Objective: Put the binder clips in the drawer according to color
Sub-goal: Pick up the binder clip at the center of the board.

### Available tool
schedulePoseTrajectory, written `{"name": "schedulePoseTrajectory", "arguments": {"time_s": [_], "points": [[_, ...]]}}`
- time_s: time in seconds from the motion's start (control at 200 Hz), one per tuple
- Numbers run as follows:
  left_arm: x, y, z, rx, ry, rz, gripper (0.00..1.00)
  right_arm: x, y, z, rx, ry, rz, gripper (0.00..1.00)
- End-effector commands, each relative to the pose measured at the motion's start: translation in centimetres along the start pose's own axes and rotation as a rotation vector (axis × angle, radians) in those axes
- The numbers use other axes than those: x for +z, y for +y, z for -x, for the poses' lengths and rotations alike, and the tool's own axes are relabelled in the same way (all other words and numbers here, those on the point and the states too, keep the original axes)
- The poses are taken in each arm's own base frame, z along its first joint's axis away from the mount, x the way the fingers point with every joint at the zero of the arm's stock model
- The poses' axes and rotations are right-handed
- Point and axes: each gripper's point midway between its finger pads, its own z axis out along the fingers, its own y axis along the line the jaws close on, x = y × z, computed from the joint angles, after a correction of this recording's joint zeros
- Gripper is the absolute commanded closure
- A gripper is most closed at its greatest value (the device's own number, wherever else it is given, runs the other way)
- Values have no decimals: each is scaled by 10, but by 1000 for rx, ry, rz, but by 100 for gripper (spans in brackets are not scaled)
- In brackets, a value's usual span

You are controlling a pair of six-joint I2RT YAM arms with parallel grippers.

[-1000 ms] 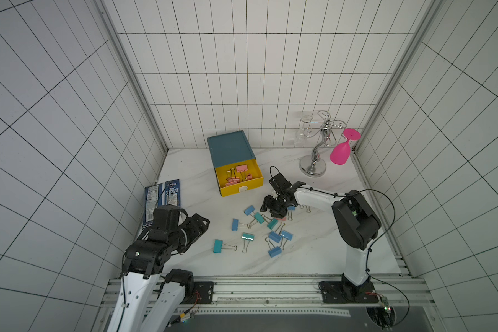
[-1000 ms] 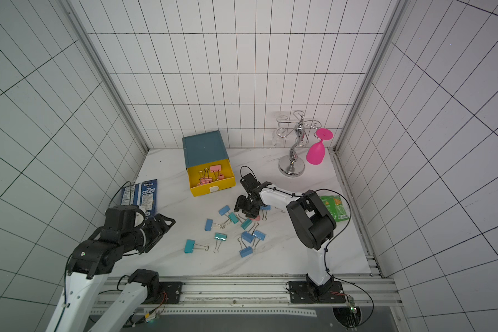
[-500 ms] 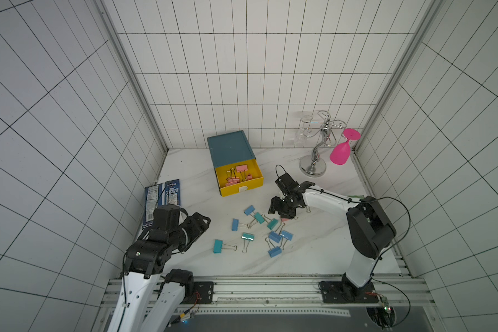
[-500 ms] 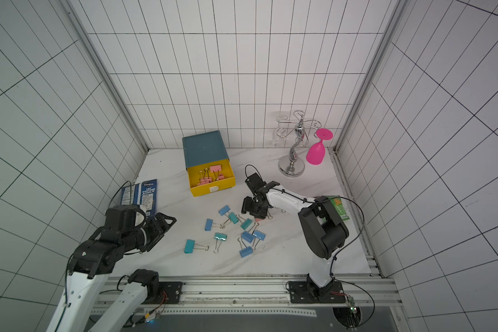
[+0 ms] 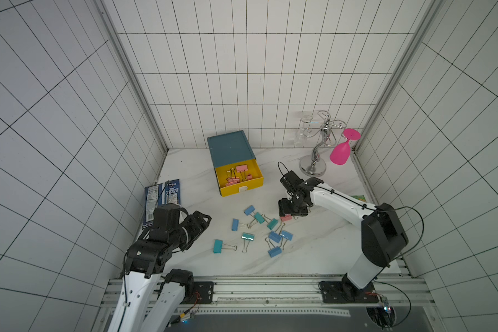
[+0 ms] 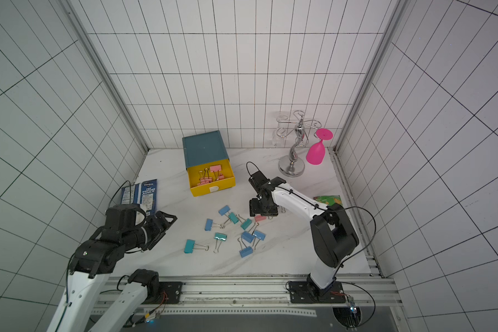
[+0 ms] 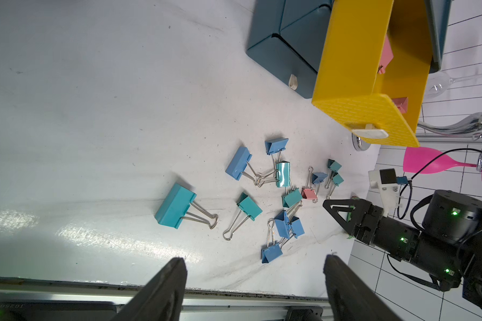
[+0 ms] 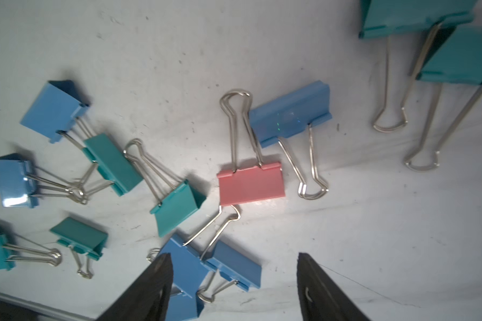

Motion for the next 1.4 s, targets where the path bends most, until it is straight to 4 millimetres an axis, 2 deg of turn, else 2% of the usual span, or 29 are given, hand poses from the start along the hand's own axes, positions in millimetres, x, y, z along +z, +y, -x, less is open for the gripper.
{"name": "schedulePoseTrajectory", "arguments": {"time_s": [0.0, 0.2, 0.495, 0.99, 1.394], "points": [[0, -3, 1, -7, -14, -30, 19, 8, -22, -15, -85, 66, -88, 25], [-2, -2, -1, -21, -15, -33, 19, 15, -19, -16, -191, 82, -98, 25], [-4, 1, -2, -23, -17, -27, 19, 29, -10, -13, -254, 107, -77, 26], [-2, 3, -2, -20, -12, -13, 19, 44, -1, 5, -271, 118, -84, 28], [-1, 5, -2, -19, -9, -3, 19, 55, -1, 7, -271, 141, -94, 34]]}}
